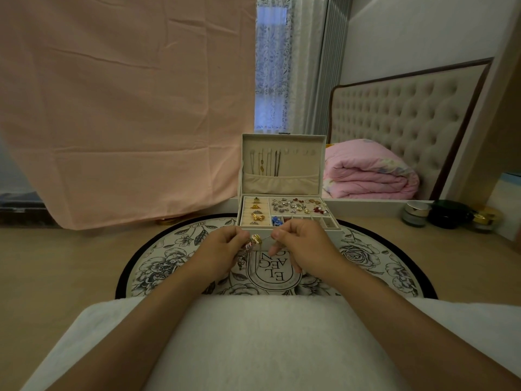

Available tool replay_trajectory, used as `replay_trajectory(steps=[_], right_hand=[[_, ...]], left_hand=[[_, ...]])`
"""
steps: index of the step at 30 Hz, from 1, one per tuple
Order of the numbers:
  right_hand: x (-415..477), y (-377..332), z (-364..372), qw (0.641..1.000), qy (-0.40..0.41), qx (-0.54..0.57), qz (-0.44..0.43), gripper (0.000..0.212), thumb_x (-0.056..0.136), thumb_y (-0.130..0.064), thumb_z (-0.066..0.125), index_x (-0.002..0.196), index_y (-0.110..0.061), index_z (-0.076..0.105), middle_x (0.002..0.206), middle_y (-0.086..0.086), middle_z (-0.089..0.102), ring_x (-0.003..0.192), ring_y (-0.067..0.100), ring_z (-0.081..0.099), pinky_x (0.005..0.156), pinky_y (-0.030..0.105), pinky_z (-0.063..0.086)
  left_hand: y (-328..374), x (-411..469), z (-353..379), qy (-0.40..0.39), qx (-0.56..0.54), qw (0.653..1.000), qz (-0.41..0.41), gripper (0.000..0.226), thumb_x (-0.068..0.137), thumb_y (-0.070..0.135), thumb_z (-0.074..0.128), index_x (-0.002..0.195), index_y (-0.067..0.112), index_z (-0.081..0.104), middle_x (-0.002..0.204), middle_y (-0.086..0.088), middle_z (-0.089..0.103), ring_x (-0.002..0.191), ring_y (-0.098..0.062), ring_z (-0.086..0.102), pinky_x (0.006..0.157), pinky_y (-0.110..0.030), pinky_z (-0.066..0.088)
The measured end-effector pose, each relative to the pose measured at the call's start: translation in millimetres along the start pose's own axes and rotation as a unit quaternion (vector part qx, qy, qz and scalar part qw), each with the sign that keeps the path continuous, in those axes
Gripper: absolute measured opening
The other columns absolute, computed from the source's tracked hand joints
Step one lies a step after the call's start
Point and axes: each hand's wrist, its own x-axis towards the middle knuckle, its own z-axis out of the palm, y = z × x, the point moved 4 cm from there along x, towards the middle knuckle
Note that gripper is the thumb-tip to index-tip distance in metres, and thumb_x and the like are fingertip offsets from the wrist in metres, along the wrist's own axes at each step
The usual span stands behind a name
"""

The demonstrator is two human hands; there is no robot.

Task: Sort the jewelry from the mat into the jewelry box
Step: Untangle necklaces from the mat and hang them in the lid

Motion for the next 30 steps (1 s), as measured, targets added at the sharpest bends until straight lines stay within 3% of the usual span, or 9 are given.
replay_trajectory(steps=[4,8,11,14,17,21,23,26,30], right_hand=[[3.4,1.3,3.7,0.999,0.019,-0.020,-0.020,0.023,0.102,-0.025,0.053,0.083,-0.020,0.066,0.064,-0.016,0.064,0.044,-0.007,0.050,0.055,0.022,0.035],[3.3,-0.3,2.9,0.999,0.010,0.040,-0.007,0.023,0.104,-0.023,0.051,0.086,-0.017,0.065,0.064,-0.004,0.063,0.042,0.004,0.040,0.045,0.021,0.033],[2.6,0.8,1.0,1.000,0.027,0.013,0.000,0.020,0.103,-0.022,0.054,0.087,-0.019,0.065,0.049,-0.008,0.054,0.040,-0.001,0.042,0.050,0.022,0.035],[4.7,4.1,-1.1,0.999,0.041,-0.017,0.002,0.019,0.102,-0.025,0.055,0.087,-0.021,0.066,0.053,-0.009,0.050,0.045,0.002,0.043,0.054,0.025,0.037],[6.2,4.1,-6.2,0.998,0.066,-0.024,-0.004,0.017,0.102,-0.026,0.053,0.090,-0.021,0.065,0.058,-0.005,0.052,0.051,0.008,0.045,0.055,0.027,0.040],[6.3,0.2,-15.0,0.995,0.096,0.005,-0.018,0.019,0.106,-0.024,0.045,0.095,-0.019,0.059,0.053,-0.004,0.054,0.045,0.006,0.045,0.055,0.028,0.039],[6.3,1.4,-17.0,0.995,0.099,0.003,-0.020,0.020,0.106,-0.026,0.044,0.097,-0.018,0.059,0.053,-0.004,0.056,0.047,0.007,0.046,0.059,0.030,0.041],[5.7,2.0,-16.4,0.997,0.075,-0.010,-0.017,0.021,0.106,-0.025,0.044,0.099,-0.014,0.060,0.055,-0.003,0.059,0.043,0.001,0.046,0.058,0.027,0.039],[3.1,-3.0,-11.6,1.000,0.008,0.009,-0.014,0.020,0.105,-0.019,0.048,0.094,-0.008,0.060,0.057,-0.002,0.062,0.040,-0.002,0.044,0.049,0.014,0.036]], left_hand=[[0.3,0.0,0.5,-0.014,0.080,0.996,0.027,0.026,0.103,0.030,0.048,0.091,0.013,0.063,0.055,0.005,0.063,0.039,-0.005,0.039,0.040,-0.018,0.033],[3.4,-2.6,1.7,-0.030,0.062,0.996,0.047,0.022,0.103,0.023,0.048,0.093,0.013,0.065,0.062,0.008,0.062,0.039,0.001,0.041,0.040,-0.011,0.031],[3.0,-6.1,3.3,-0.094,0.004,0.995,0.021,0.014,0.098,0.015,0.058,0.108,0.016,0.068,0.087,-0.001,0.072,0.047,0.000,0.051,0.048,-0.011,0.038],[1.3,-7.4,0.3,-0.121,0.055,0.990,0.038,0.016,0.091,0.017,0.068,0.101,0.027,0.076,0.093,0.005,0.076,0.081,-0.006,0.068,0.077,-0.020,0.050],[-1.0,-3.4,-5.2,-0.114,0.103,0.987,0.056,0.011,0.089,0.023,0.071,0.092,0.031,0.078,0.090,0.011,0.076,0.084,-0.008,0.067,0.079,-0.026,0.052],[-6.8,2.6,-13.3,-0.081,0.193,0.974,0.090,0.017,0.083,0.033,0.077,0.095,0.042,0.072,0.089,0.020,0.067,0.077,0.006,0.060,0.076,-0.023,0.046],[-8.4,2.8,-16.3,-0.056,0.294,0.949,0.097,0.022,0.085,0.038,0.074,0.103,0.047,0.065,0.092,0.021,0.063,0.080,0.004,0.057,0.074,-0.024,0.046],[-4.2,3.3,-22.8,0.013,0.487,0.865,0.118,0.024,0.093,0.042,0.059,0.117,0.046,0.064,0.107,0.019,0.061,0.094,-0.004,0.057,0.078,-0.027,0.049],[-0.3,4.3,-11.2,0.029,0.558,0.815,0.153,0.036,0.092,0.046,0.056,0.127,0.042,0.060,0.126,0.010,0.057,0.120,-0.015,0.047,0.105,-0.036,0.034]])
